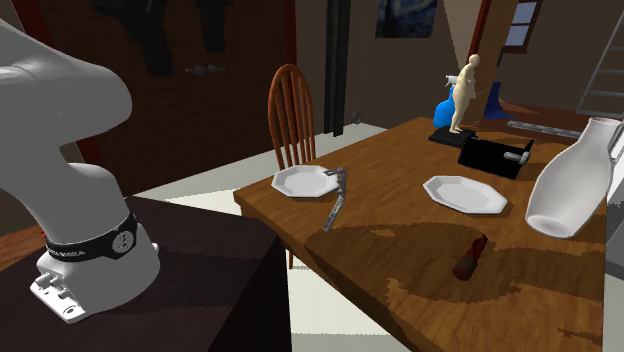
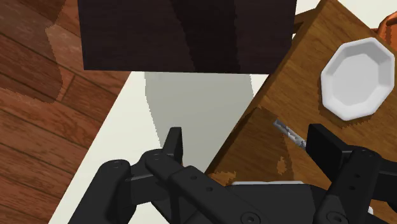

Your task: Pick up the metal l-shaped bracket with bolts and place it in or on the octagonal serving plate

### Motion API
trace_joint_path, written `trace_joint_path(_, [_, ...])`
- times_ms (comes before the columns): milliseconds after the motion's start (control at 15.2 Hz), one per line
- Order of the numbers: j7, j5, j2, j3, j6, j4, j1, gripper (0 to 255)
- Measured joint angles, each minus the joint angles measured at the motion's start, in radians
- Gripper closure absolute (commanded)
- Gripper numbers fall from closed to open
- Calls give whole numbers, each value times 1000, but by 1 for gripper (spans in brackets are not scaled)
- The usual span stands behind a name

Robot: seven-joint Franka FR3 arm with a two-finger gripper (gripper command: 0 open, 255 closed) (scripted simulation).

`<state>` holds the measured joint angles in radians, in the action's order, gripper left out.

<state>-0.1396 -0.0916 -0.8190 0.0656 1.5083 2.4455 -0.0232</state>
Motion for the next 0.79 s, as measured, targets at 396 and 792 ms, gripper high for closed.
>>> trace_joint_path(396, [78, -51, 20, -90, 115, 69, 30, 0])
trace_joint_path(792, [184, -112, 112, -218, 312, 135, 73, 0])
